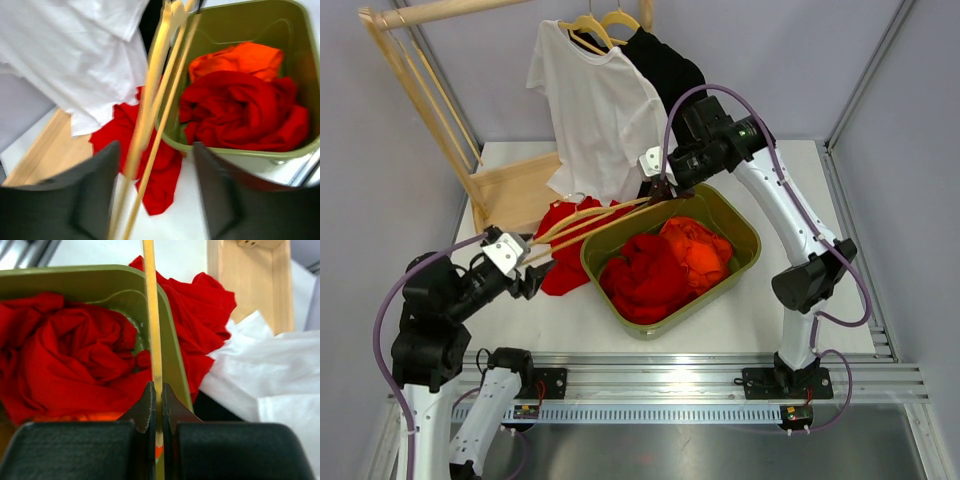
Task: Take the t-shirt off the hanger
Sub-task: Pass the hanger from the left arm to the right
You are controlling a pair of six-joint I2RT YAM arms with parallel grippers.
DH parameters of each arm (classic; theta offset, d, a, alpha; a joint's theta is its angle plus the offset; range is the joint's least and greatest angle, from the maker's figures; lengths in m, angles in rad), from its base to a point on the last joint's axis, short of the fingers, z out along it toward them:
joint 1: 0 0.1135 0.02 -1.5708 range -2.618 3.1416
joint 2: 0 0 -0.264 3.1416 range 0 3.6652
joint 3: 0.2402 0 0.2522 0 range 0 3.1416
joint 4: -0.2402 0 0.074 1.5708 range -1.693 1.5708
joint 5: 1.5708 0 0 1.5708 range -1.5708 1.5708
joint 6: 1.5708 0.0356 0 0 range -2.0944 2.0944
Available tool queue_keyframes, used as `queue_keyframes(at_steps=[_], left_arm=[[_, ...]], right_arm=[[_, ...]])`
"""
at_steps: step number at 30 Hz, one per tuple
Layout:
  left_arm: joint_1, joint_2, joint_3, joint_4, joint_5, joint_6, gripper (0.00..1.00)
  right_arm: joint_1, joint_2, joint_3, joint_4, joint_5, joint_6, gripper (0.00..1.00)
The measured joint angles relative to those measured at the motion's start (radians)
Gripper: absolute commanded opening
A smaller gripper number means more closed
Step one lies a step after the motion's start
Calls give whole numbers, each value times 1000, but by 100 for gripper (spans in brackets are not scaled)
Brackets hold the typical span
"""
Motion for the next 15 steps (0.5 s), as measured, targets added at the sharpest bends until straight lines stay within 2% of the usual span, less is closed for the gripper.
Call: queue_keyframes(at_steps=[3, 8, 15], left_arm=[[0, -33, -36, 44, -111, -43, 99], [0, -148, -65, 49, -319, -108, 99], [0, -300, -99, -5, -481, -182, 99]], right_arm=[[-25, -10, -14, -3, -13, 113, 0], [-82, -23, -14, 33, -5, 300, 0], [-92, -30, 27, 137, 130, 589, 0]])
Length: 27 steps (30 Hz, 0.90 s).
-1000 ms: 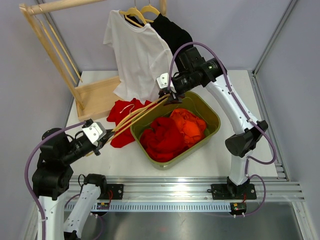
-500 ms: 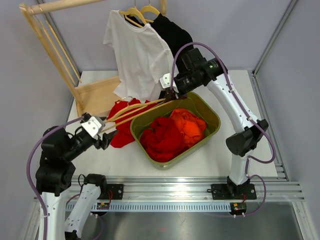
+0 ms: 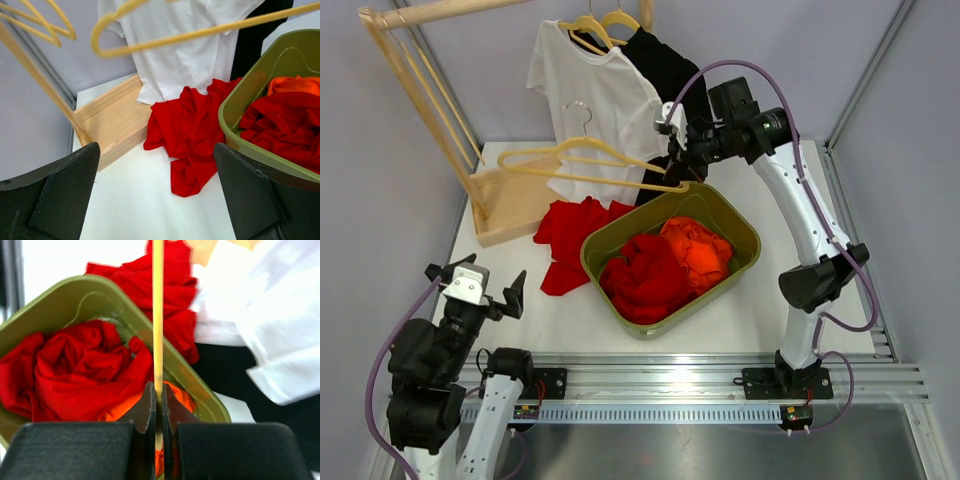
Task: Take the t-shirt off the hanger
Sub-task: Pass the hanger from the left arm to the right, then pass the hanger from the right arm to the left
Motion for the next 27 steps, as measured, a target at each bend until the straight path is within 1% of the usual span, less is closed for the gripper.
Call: queue_keyframes(at_steps=[4, 8, 10, 15, 19, 21, 27], left_arm=[[0, -50, -18, -18, -36, -33, 99], [0, -55, -19, -24, -48, -56, 99], [0, -55, -22, -24, -47, -67, 99], [0, -55, -54, -6, -37, -100, 99], [0, -55, -87, 11, -21, -133, 99], [0, -55, -98, 18, -11, -146, 99], [0, -53, -113, 43, 1, -167, 99]], right_arm=[[0, 20, 96, 41, 70, 140, 0], [5, 87, 241, 93, 111, 264, 0], [14, 113, 280, 140, 146, 321, 0], [88, 166, 314, 265, 259, 412, 0], [167, 255, 391, 369, 341, 472, 0], [200, 292, 401, 433, 378, 504, 0], [229, 376, 401, 603, 459, 606, 0]])
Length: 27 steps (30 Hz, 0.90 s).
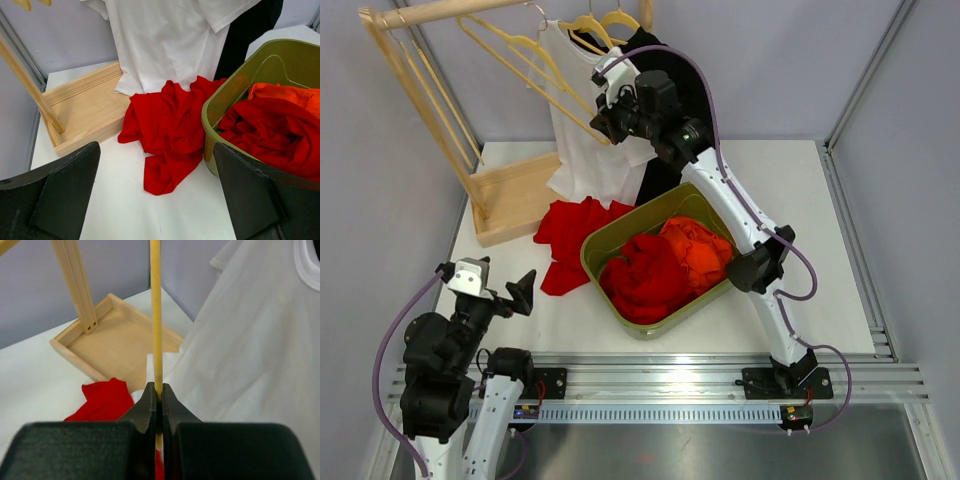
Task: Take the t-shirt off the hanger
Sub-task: Pass the hanger from the right arm to the left
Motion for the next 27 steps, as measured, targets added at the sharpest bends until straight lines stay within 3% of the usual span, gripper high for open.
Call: queue_keyframes(at_steps=[16, 22, 27], left_arm=[[0, 4, -98, 86, 45, -47, 99], [0, 55, -124, 211, 60, -193, 99], [0, 229, -104, 362, 61, -393, 99]], right_arm=[[-6, 169, 46, 304, 124, 100, 0], [-17, 174, 46, 306, 119, 95, 0], [-22, 142, 4, 276, 78, 56, 0]])
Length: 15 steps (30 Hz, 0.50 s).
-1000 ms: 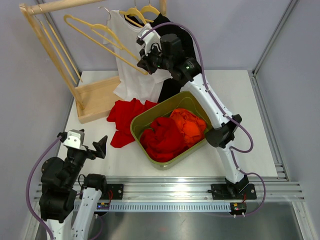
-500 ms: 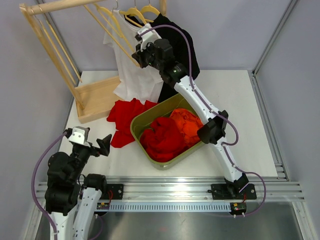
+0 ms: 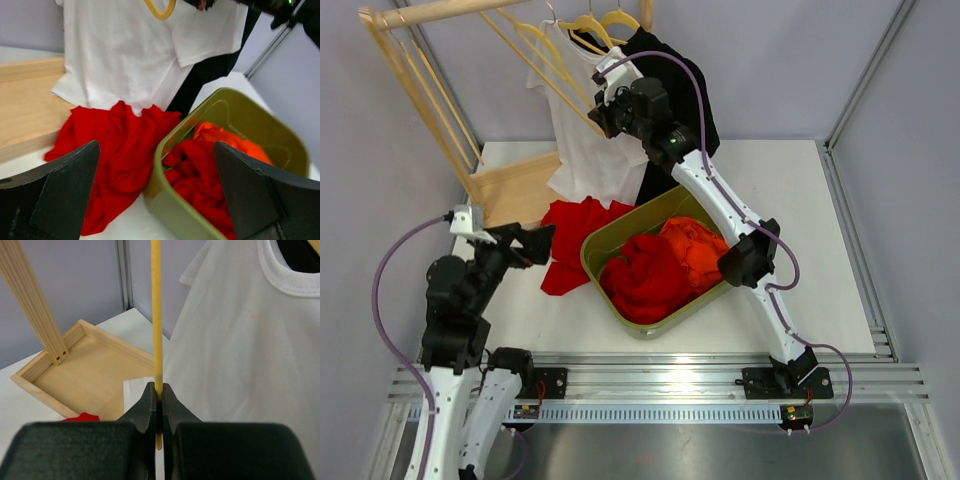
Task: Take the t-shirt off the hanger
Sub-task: Pass the hanger from the right arm to the left
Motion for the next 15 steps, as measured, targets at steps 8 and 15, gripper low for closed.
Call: queue_keyframes(at_steps=[8, 15], left_arm=[[-6, 304, 148, 197, -15, -263, 97], [-103, 447, 256, 286, -106, -375, 96]], right_arm=[[0, -97, -87, -57, -30, -34, 0], [1, -199, -179, -85, -36, -51, 0]])
